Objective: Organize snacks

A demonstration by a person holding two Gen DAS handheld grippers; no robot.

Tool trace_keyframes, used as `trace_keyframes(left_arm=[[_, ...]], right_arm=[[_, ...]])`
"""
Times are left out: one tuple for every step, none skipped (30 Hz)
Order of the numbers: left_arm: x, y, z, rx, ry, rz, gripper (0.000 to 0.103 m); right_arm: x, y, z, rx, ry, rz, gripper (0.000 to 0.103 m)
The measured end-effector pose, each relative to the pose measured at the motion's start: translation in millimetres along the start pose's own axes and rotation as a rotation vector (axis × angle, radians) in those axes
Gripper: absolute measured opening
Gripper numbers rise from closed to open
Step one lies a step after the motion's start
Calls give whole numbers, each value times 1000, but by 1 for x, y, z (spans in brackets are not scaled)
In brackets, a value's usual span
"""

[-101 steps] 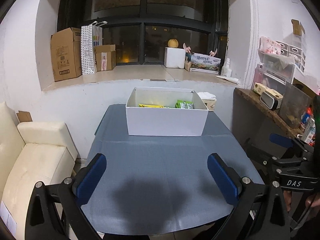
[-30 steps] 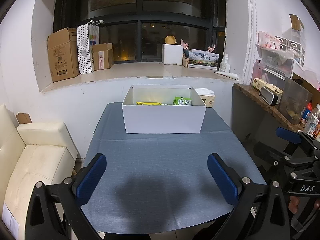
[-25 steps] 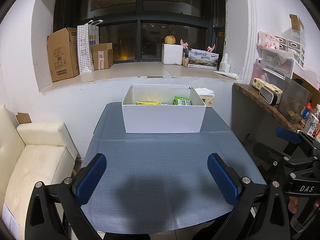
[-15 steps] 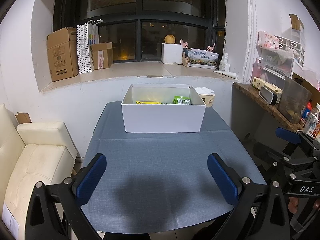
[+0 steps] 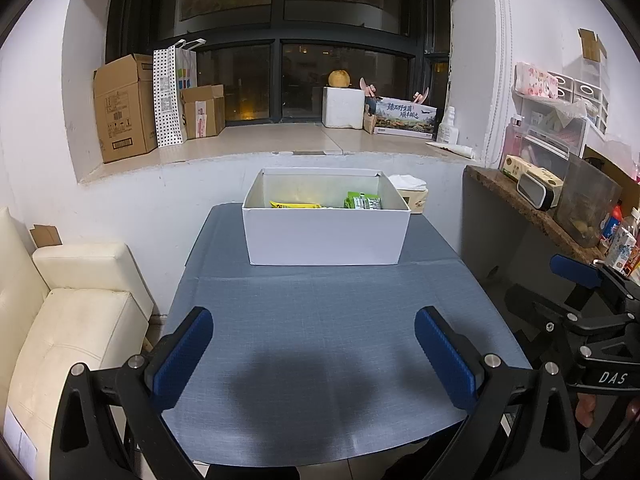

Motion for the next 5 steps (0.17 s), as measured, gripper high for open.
trace_keyframes(left_arm=[[0,0,0,0,-2,0,103],[0,0,1,3,-6,0,103],[0,0,1,6,-10,0,103],[0,1,2,9,-18,3,103],[0,1,2,10,-21,4,103]], right_arm=[[0,0,0,0,-1,0,103],[0,0,0,1,1,0,103],[0,0,0,1,0,0,103],[0,0,1,1,0,0,103],[0,0,0,2,2,0,103]])
Point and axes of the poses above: each gripper's, at about its wrist camera, not at the fingertips, and z roughly against the way its jaws point, x to its right, y to its top, the point moved 7 cm from there along -z, roughly the way its jaws point, and after that the axes turned 1 degree about y, right-handed, at the moved point
